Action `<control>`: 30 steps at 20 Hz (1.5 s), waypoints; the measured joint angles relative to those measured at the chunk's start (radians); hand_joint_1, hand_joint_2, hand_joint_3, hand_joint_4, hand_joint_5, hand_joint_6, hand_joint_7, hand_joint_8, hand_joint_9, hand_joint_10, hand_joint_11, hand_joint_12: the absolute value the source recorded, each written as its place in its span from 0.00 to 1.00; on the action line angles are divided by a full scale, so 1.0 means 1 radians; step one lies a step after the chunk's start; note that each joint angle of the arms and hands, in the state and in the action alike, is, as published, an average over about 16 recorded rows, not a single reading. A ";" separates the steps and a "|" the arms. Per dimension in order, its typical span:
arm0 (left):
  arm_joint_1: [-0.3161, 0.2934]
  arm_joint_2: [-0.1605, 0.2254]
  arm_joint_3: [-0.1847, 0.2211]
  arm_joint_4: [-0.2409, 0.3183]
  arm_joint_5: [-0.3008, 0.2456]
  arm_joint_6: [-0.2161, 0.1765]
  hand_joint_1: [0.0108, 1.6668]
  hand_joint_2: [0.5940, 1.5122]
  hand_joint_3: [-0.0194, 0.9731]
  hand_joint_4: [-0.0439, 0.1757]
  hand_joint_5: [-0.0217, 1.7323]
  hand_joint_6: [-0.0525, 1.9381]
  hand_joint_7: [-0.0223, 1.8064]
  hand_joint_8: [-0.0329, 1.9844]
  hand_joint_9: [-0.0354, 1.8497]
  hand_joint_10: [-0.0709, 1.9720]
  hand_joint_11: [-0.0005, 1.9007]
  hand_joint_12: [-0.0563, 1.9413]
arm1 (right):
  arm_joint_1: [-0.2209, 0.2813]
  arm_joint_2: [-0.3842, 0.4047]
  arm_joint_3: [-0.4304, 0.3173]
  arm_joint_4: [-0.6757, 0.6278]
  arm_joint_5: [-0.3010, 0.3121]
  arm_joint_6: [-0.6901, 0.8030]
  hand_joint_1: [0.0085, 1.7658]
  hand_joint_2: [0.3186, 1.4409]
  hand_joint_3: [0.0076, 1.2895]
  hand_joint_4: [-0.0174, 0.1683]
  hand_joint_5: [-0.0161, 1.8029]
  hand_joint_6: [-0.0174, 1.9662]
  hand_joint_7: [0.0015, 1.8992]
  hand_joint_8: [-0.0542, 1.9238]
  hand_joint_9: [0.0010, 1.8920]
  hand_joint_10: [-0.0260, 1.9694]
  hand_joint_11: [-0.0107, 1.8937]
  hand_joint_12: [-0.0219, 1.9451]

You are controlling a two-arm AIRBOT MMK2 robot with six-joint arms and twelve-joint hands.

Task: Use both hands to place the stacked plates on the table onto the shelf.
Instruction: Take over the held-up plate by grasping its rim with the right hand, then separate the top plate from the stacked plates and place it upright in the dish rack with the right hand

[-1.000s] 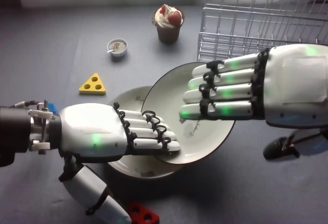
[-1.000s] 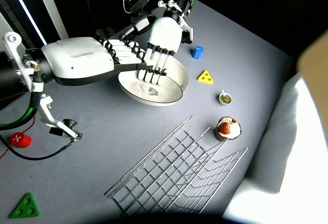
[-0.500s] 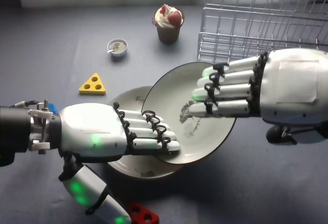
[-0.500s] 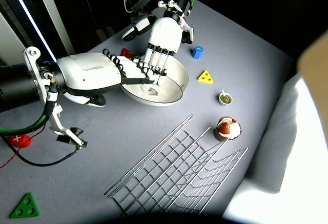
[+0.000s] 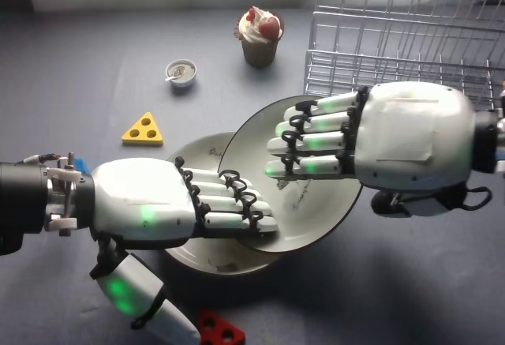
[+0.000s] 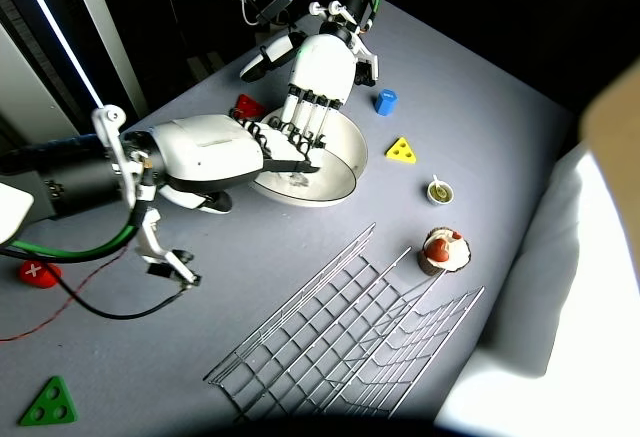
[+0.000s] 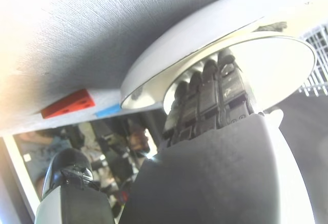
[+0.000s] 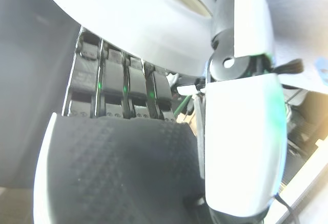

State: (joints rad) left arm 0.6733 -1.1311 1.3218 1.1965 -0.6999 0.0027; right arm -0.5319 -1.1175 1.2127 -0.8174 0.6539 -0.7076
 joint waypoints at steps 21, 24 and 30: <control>-0.023 0.031 -0.008 -0.023 0.014 -0.001 0.06 0.34 0.02 0.19 0.06 0.02 0.05 0.01 0.08 0.03 0.06 0.03 | -0.009 -0.102 0.045 0.090 0.044 -0.113 0.80 0.52 0.01 0.05 0.48 0.19 0.51 0.12 0.52 0.13 0.48 0.49; -0.040 0.063 -0.019 -0.040 0.026 -0.001 0.06 0.34 0.02 0.19 0.06 0.02 0.06 0.01 0.08 0.03 0.06 0.03 | -0.009 -0.099 0.034 0.092 0.055 -0.119 0.80 0.51 0.00 0.04 0.50 0.25 0.53 0.16 0.56 0.17 0.51 0.60; -0.075 0.148 -0.042 -0.066 0.044 -0.001 0.06 0.34 0.02 0.21 0.07 0.03 0.08 0.02 0.08 0.04 0.06 0.03 | -0.006 -0.090 0.010 0.103 0.063 -0.124 0.80 0.50 0.00 0.04 0.50 0.29 0.55 0.21 0.58 0.23 0.52 0.69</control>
State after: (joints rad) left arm 0.5982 -0.9832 1.2799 1.1301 -0.6560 0.0017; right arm -0.5376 -1.2076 1.2228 -0.7144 0.7172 -0.8315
